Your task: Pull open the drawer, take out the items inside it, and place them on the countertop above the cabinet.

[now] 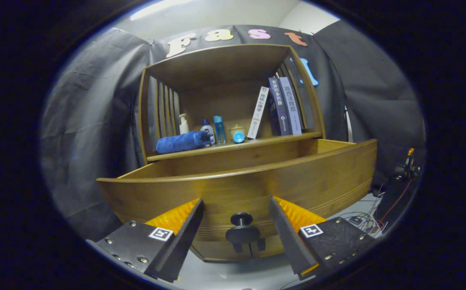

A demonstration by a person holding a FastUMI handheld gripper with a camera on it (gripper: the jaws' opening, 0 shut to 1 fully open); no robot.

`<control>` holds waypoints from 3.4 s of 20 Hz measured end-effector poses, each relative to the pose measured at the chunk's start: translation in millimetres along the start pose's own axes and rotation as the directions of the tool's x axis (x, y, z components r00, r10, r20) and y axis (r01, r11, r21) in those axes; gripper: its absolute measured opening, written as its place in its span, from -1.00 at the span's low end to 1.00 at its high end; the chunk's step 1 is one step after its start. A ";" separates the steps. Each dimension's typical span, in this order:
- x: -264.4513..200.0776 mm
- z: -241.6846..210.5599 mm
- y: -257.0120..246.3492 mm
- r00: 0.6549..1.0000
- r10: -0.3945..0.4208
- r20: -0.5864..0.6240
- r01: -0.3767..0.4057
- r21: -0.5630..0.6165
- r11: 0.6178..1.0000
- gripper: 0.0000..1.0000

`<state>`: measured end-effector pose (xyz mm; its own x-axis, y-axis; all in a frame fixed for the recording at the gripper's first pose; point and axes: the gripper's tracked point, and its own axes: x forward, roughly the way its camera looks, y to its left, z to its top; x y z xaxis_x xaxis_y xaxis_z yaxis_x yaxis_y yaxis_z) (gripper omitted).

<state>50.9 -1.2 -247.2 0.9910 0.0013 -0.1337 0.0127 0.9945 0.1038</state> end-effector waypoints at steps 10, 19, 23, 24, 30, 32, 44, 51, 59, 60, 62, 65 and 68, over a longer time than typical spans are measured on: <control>52.3 12.8 3.0 1.000 -0.007 -0.002 0.007 -0.024 1.000 0.97; 113.4 12.5 6.1 0.999 -0.017 -0.035 0.016 -0.030 0.999 0.98; 134.2 11.5 7.2 0.999 -0.028 -0.039 0.025 -0.073 0.997 0.98; 140.3 11.0 8.2 0.999 -0.029 -0.039 0.026 -0.071 0.997 0.98; 163.7 1.6 11.1 0.995 -0.047 -0.087 0.038 -0.103 0.994 0.98; 163.5 -2.8 9.2 0.994 -0.053 -0.100 0.040 -0.131 0.991 0.98; 135.8 12.2 24.0 0.989 -0.033 -0.144 0.014 -0.133 0.991 0.98; 72.2 70.9 34.8 0.995 0.000 -0.103 -0.011 -0.102 0.995 0.98; -0.6 163.3 32.5 1.000 -0.010 0.012 0.011 -0.088 0.996 0.98; -12.3 174.6 36.7 1.000 0.002 0.031 0.000 -0.079 0.997 0.98; -32.9 197.1 43.1 0.996 0.034 0.085 -0.024 -0.106 0.994 0.97; -63.8 216.3 37.9 0.993 0.022 0.112 -0.004 -0.162 0.987 0.97; -90.0 229.8 39.4 0.992 0.017 0.128 0.000 -0.133 0.991 0.97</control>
<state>-7.3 13.8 -4.7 1.0000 0.0053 -0.0048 -0.0054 0.9996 -0.0280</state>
